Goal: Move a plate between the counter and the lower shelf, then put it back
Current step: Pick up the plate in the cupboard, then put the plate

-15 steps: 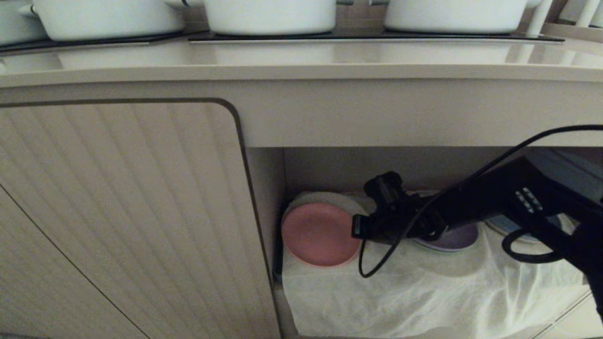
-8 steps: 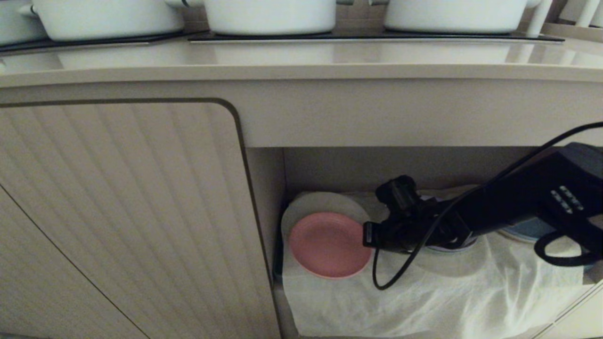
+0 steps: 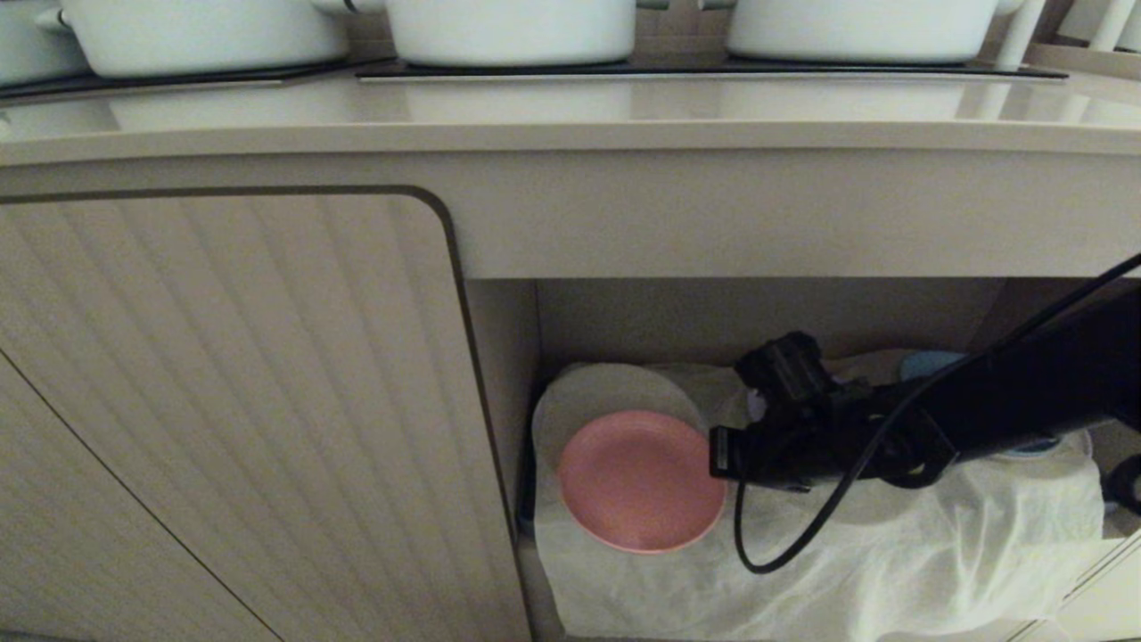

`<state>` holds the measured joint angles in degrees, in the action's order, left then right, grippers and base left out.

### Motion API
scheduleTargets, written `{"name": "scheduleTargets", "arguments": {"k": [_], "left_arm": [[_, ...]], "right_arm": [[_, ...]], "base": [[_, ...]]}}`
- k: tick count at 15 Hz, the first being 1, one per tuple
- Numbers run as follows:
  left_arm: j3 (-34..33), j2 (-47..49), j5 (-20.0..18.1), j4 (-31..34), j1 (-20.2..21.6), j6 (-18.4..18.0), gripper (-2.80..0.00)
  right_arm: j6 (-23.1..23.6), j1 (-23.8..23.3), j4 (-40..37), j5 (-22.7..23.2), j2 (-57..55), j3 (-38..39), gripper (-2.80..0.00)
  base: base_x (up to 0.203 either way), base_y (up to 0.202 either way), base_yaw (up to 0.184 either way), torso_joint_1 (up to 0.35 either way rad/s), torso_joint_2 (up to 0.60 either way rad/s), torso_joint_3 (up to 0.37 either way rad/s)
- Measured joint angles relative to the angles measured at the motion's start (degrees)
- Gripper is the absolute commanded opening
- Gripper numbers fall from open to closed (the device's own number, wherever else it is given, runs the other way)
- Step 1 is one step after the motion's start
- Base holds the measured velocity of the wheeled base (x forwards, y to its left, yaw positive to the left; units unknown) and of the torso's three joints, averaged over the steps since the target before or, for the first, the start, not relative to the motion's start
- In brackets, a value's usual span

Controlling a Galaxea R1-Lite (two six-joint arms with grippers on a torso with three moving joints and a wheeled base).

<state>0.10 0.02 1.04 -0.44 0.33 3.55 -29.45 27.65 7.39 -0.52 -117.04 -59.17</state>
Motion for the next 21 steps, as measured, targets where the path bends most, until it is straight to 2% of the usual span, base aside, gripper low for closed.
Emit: {"name": "scheduleTargets", "arguments": {"k": [10, 21], "left_arm": [[0.0, 0.0, 0.0, 0.02, 0.0, 0.03, -2.8], [0.0, 0.0, 0.01, 0.0, 0.0, 0.02, -2.8]], "right_arm": [[0.02, 0.0, 0.2, -0.1, 11.34, 14.34, -2.8], [0.32, -0.04, -0.64, -0.11, 28.89, 29.36, -2.8]], "base": [[0.0, 0.0, 0.0, 0.0, 0.0, 0.0], [0.0, 0.0, 0.0, 0.0, 0.0, 0.0]]}}
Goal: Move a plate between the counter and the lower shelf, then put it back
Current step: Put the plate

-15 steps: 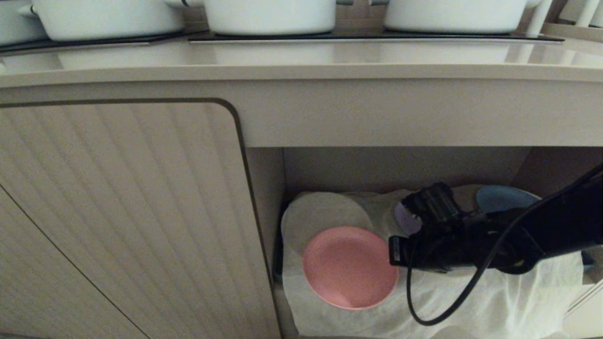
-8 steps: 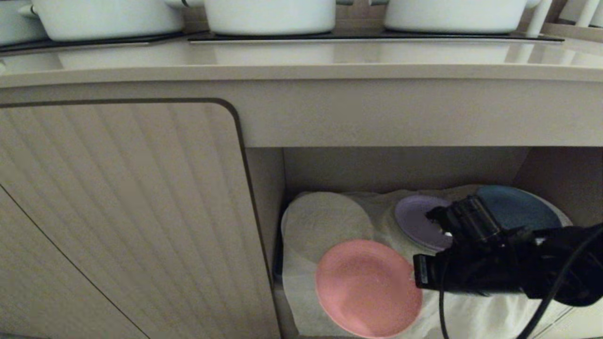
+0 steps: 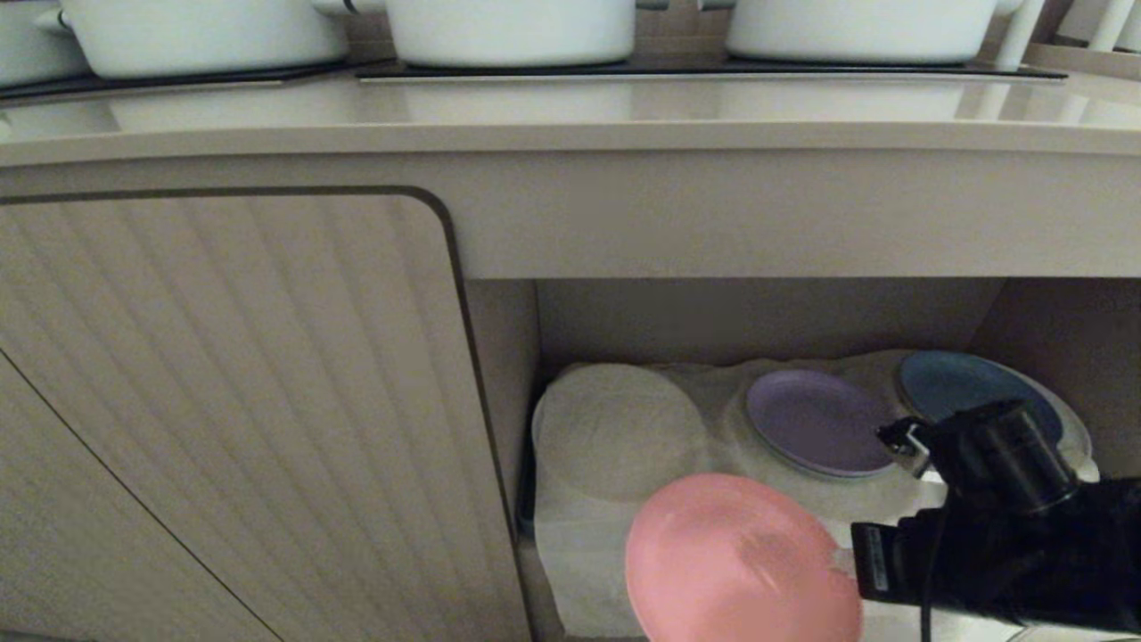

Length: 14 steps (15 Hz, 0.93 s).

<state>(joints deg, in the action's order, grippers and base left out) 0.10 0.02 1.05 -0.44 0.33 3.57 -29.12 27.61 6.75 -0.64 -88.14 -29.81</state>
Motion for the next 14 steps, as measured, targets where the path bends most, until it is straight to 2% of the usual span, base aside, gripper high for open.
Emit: {"name": "scheduleTargets", "arguments": {"k": [2, 5, 14], "left_arm": [[0.0, 0.0, -0.01, 0.0, 0.0, 0.0, -2.8], [0.0, 0.0, -0.01, -0.02, 0.0, -0.01, -2.8], [0.0, 0.0, -0.01, 0.0, 0.0, 0.0, -2.8]], "right_arm": [[0.09, -0.05, -0.21, -0.19, 2.69, 2.34, -2.8], [0.92, -0.05, -1.05, -3.28, 6.38, 5.52, -2.8], [2.33, -0.13, -17.1, -3.55, 18.66, 6.9, -2.8]], "base": [[0.0, 0.0, 0.0, 0.0, 0.0, 0.0], [0.0, 0.0, 0.0, 0.0, 0.0, 0.0], [0.0, 0.0, 0.0, 0.0, 0.0, 0.0]]}}
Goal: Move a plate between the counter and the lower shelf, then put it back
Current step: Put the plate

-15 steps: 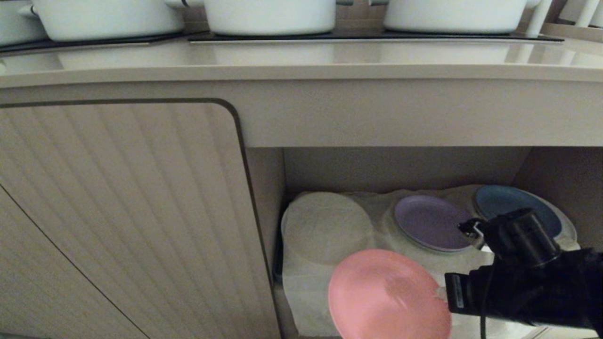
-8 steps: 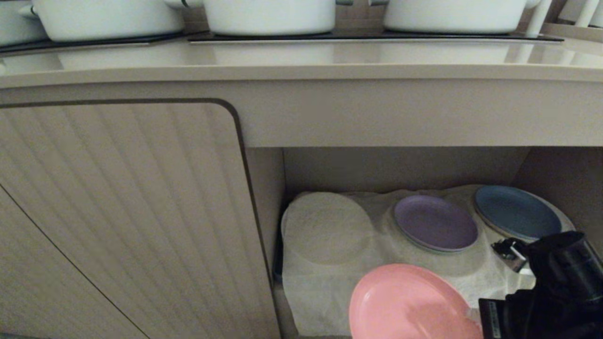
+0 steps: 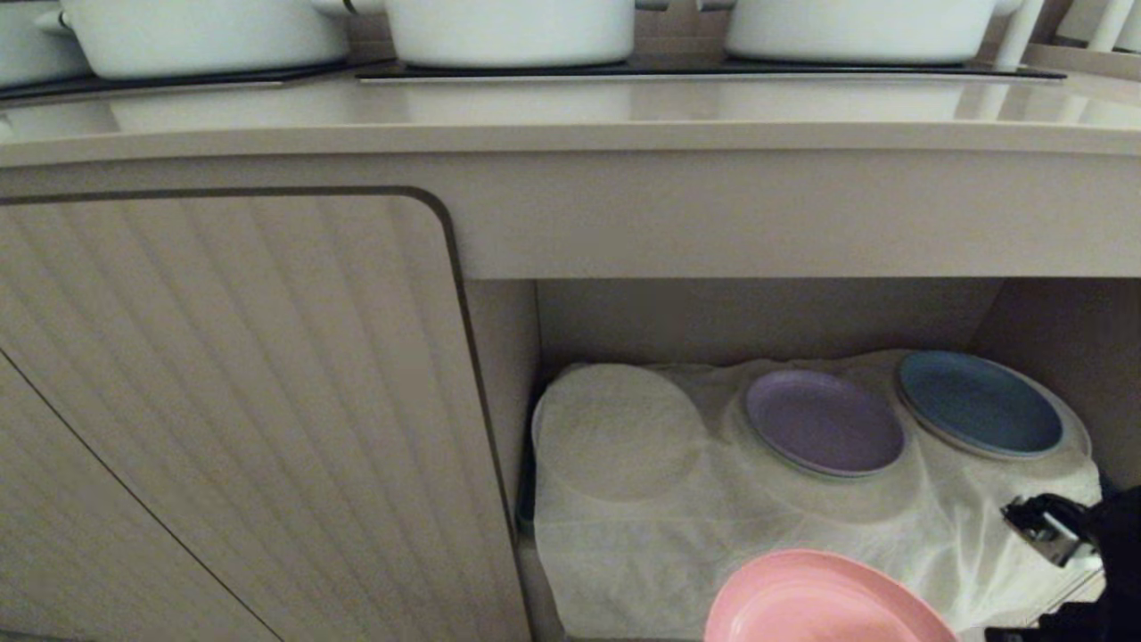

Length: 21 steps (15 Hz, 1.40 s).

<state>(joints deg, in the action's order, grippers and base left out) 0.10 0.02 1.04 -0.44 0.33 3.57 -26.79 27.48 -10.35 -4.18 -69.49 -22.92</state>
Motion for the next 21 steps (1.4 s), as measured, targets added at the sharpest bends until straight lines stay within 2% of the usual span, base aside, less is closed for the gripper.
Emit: {"name": "scheduleTargets", "arguments": {"k": [9, 21], "left_arm": [[0.0, 0.0, -0.02, 0.01, 0.0, 0.0, -2.8], [0.0, 0.0, 0.01, 0.0, 0.0, 0.0, -2.8]], "right_arm": [[-0.13, 0.69, -9.06, -0.83, 9.24, 0.95, -2.8], [-0.13, 0.66, -11.67, -0.83, 12.94, 1.68, -2.8]], "base": [[0.0, 0.0, 0.0, 0.0, 0.0, 0.0], [0.0, 0.0, 0.0, 0.0, 0.0, 0.0]]}}
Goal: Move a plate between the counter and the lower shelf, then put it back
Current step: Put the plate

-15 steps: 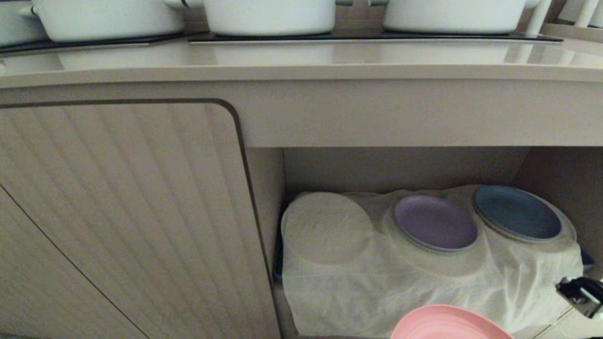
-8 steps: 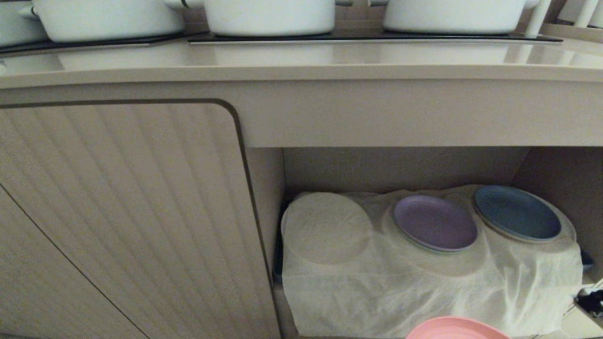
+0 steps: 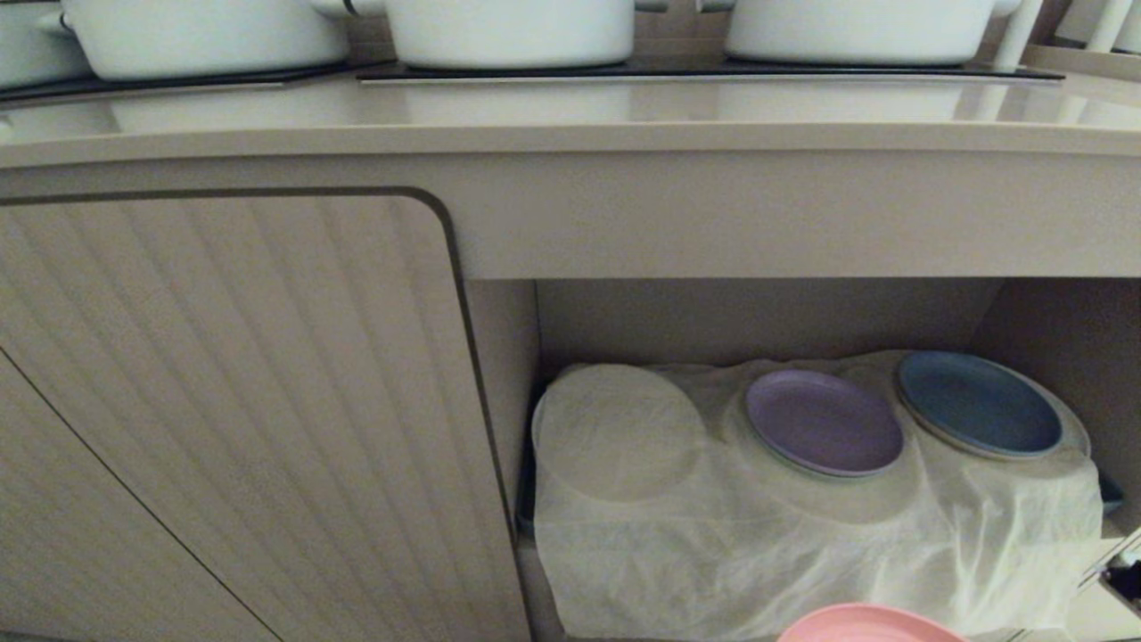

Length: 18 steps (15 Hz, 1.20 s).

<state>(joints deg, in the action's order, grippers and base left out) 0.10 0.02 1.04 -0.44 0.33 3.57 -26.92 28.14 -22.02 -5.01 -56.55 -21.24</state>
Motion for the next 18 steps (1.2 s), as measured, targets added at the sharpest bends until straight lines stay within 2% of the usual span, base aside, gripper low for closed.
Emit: {"name": "scheduleTargets", "arguments": {"k": [18], "left_arm": [[0.0, 0.0, -0.06, -0.05, 0.0, 0.0, -2.8]], "right_arm": [[-1.39, 0.13, 0.92, 0.17, -0.91, 1.31, -2.8]], "base": [[0.0, 0.0, 0.0, 0.0, 0.0, 0.0]]}}
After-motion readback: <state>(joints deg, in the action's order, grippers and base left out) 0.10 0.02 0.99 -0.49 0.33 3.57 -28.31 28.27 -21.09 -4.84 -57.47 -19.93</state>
